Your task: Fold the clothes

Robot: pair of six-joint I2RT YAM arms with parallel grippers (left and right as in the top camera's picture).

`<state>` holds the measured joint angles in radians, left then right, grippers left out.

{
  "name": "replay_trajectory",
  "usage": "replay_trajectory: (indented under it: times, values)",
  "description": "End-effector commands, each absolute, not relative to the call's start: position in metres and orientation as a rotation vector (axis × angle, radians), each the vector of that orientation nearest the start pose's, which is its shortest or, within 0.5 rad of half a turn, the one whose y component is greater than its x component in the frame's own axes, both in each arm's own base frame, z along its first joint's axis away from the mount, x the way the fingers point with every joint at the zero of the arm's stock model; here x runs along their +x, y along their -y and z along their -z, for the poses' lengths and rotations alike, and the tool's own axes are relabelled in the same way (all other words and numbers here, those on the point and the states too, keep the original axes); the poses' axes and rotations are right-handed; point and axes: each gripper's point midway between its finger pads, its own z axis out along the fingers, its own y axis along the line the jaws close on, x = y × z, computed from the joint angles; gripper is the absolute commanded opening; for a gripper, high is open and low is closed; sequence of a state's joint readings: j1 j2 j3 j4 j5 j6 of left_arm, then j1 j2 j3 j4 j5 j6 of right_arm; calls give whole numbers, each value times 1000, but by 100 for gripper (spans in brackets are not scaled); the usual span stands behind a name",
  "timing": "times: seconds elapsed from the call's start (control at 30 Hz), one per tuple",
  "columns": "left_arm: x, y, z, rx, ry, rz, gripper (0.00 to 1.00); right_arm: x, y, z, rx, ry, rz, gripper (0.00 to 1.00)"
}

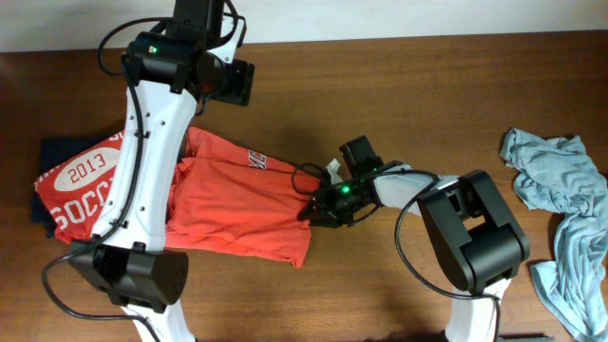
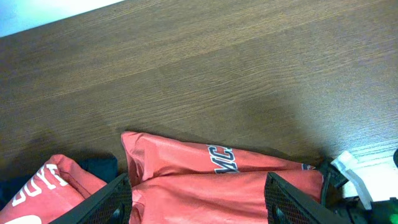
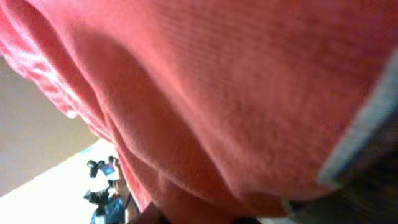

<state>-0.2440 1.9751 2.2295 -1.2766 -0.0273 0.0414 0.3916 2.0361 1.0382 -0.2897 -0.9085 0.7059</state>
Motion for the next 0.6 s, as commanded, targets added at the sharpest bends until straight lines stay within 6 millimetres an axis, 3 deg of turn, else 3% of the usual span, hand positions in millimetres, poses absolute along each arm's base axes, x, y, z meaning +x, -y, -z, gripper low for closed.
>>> replay_trajectory:
  times: [0.0, 0.2, 0.43, 0.47, 0.53, 0.57]
  values:
    - [463, 105, -270, 362, -2556, 2, 68, 291, -242, 17, 429, -3076, -1409, 13]
    - [462, 104, -270, 374, -2560, -4, 68, 307, -186, 16, 474, -3036, -1336, 6]
    - [463, 105, -270, 390, -2553, -8, 68, 348, -104, 0, 467, -2889, -1246, 7]
    - [463, 105, -270, 390, -2552, -8, 68, 351, -98, -2, 443, -2876, -1240, 13]
    - [464, 105, -271, 390, -2550, -8, 68, 352, -87, -6, 376, -2868, -1224, 42]
    - [464, 105, -271, 390, -2550, -8, 68, 350, -83, -6, 348, -2872, -1214, 50]
